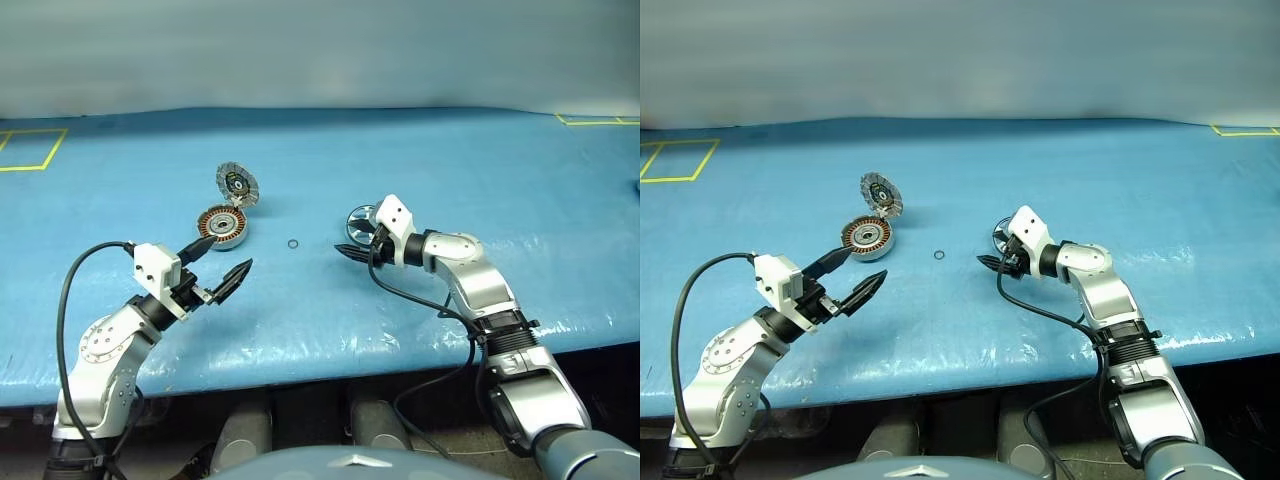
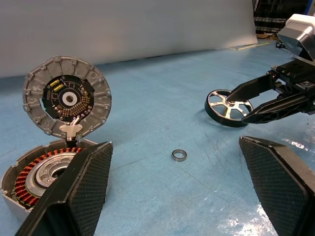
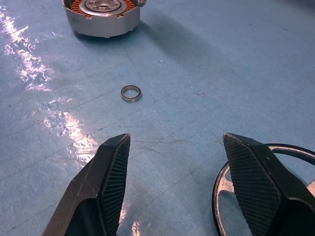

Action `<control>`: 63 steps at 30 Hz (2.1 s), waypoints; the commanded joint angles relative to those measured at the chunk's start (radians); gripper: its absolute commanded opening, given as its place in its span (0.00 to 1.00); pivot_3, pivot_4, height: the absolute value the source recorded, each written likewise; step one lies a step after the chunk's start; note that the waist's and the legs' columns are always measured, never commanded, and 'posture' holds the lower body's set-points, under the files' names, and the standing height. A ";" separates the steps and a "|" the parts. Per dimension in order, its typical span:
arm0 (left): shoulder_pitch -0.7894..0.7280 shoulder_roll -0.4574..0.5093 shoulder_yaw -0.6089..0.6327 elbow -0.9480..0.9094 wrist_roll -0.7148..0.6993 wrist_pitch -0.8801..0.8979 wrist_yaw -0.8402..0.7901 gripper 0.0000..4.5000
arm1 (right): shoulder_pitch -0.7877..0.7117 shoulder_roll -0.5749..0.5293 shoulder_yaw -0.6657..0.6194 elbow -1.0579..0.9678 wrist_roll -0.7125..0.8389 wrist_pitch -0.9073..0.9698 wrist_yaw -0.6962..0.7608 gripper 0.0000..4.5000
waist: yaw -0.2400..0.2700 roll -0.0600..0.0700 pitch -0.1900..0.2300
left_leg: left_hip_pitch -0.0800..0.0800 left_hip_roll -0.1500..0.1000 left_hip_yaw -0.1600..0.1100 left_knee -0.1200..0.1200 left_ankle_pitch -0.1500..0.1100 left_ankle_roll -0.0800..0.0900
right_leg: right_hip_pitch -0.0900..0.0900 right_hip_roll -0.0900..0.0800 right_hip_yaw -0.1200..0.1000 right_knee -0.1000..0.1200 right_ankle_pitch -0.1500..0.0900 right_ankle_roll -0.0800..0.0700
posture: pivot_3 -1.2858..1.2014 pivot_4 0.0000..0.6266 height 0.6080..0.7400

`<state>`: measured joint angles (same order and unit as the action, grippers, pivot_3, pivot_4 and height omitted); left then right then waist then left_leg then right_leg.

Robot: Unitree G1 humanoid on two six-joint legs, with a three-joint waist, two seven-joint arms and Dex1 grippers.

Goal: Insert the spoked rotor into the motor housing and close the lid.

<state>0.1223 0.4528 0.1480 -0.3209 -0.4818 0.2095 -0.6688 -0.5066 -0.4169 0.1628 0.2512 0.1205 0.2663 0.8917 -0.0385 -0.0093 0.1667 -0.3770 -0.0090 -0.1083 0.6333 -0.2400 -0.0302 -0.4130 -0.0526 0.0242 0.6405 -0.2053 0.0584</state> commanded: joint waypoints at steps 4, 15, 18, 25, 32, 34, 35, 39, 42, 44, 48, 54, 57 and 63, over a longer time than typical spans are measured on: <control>-0.005 0.000 0.014 -0.031 0.001 -0.019 0.004 0.99 | -0.022 0.004 -0.005 -0.015 0.003 -0.024 0.000 0.70 | 0.000 0.000 0.000 | 0.000 0.000 0.000 0.000 0.000 0.000 | 0.000 0.000 0.000 0.000 0.000 0.000 | 0.52 0.24 1.00; -0.003 0.001 0.012 -0.033 0.000 -0.015 0.008 0.99 | -0.020 0.005 -0.003 -0.016 0.003 -0.023 -0.003 0.70 | 0.000 0.000 0.000 | 0.000 0.000 0.000 0.000 0.000 0.000 | 0.000 0.000 0.000 0.000 0.000 0.000 | 0.52 0.24 1.00; -0.002 0.002 0.012 -0.033 0.000 -0.015 0.009 0.99 | -0.022 0.006 -0.001 -0.016 0.002 -0.024 -0.003 0.70 | 0.000 0.000 0.000 | 0.000 0.000 0.000 0.000 0.000 0.000 | 0.000 0.000 0.000 0.000 0.000 0.000 | 0.52 0.24 1.00; -0.001 0.010 0.010 -0.030 0.011 -0.012 0.012 0.99 | -0.024 0.008 0.001 -0.017 0.003 -0.025 -0.001 0.70 | 0.000 0.000 0.000 | 0.000 0.000 0.000 0.000 0.000 0.000 | 0.000 0.000 0.000 0.000 0.000 0.000 | 0.52 0.24 1.00; 0.001 0.014 0.009 -0.024 0.019 -0.012 0.009 0.99 | -0.020 0.007 0.003 -0.024 0.005 -0.024 0.000 0.70 | 0.000 0.000 0.000 | 0.000 0.000 0.000 0.000 0.000 0.000 | 0.000 0.000 0.000 0.000 0.000 0.000 | 0.52 0.24 1.00; 0.002 0.020 0.007 -0.024 0.029 -0.011 0.011 0.99 | -0.018 0.010 0.005 -0.029 0.006 -0.023 -0.001 0.70 | 0.000 0.000 0.000 | 0.000 0.000 0.000 0.000 0.000 0.000 | 0.000 0.000 0.000 0.000 0.000 0.000 | 0.52 0.24 1.00; 0.003 0.023 0.006 -0.023 0.035 -0.011 0.013 0.99 | -0.016 0.012 0.007 -0.031 0.006 -0.022 -0.001 0.70 | 0.000 0.000 0.000 | 0.000 0.000 0.000 0.000 0.000 0.000 | 0.000 0.000 0.000 0.000 0.000 0.000 | 0.52 0.24 1.00; 0.004 0.025 0.005 -0.021 0.049 -0.012 0.014 0.99 | -0.013 0.022 0.014 -0.033 0.004 -0.023 -0.002 0.70 | 0.000 0.000 0.000 | 0.000 0.000 0.000 0.000 0.000 0.000 | 0.000 0.000 0.000 0.000 0.000 0.000 | 0.52 0.24 1.00; -0.002 0.037 0.006 -0.029 0.055 0.004 0.015 0.99 | -0.009 0.027 0.019 -0.037 0.005 -0.020 0.002 0.70 | 0.000 0.000 0.000 | 0.000 0.000 0.000 0.000 0.000 0.000 | 0.000 0.000 0.000 0.000 0.000 0.000 | 0.52 0.24 1.00; -0.012 0.069 0.003 -0.051 0.052 0.053 0.011 0.99 | 0.002 0.027 0.018 -0.050 0.014 -0.009 0.009 0.70 | 0.000 0.000 0.000 | 0.000 0.000 0.000 0.000 0.000 0.000 | 0.000 0.000 0.000 0.000 0.000 0.000 | 0.52 0.24 1.00; -0.063 0.218 -0.027 -0.081 0.091 0.139 -0.053 0.99 | 0.034 0.021 0.013 -0.125 0.076 0.046 0.064 0.70 | 0.000 -0.001 0.001 | 0.000 0.000 -0.001 0.000 0.000 0.000 | 0.000 0.000 0.000 0.001 0.000 0.000 | 0.52 0.24 1.00; -0.263 0.505 -0.141 -0.012 0.209 0.192 -0.245 0.99 | 0.053 0.033 0.012 -0.258 0.171 0.113 0.122 0.70 | -0.002 0.000 0.002 | 0.000 0.000 -0.001 0.000 0.000 0.000 | 0.000 0.001 0.000 0.002 -0.002 -0.004 | 0.52 0.24 1.00; -0.398 0.609 -0.256 0.059 0.315 0.187 -0.351 0.99 | 0.058 0.029 0.012 -0.296 0.187 0.124 0.121 0.70 | -0.004 -0.001 0.003 | 0.000 0.000 0.000 -0.001 0.000 0.000 | -0.001 0.001 0.000 0.001 -0.002 -0.003 | 0.52 0.24 1.00; -0.679 0.677 -0.466 0.173 0.505 0.160 -0.572 0.99 | 0.061 0.008 0.020 -0.312 0.177 0.133 0.115 0.70 | -0.005 -0.002 0.004 | -0.001 0.000 0.000 -0.003 0.000 0.000 | -0.003 0.001 -0.001 0.001 -0.001 0.000 | 0.52 0.24 1.00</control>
<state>-0.5097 1.1073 -0.2916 -0.1640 -0.0340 0.3897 -1.1848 -0.4393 -0.4000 0.1875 -0.0258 0.2855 0.4031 1.0046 -0.0432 -0.0116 0.1705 -0.3786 -0.0088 -0.1087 0.6302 -0.2401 -0.0302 -0.4157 -0.0517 0.0236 0.6412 -0.2059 0.0584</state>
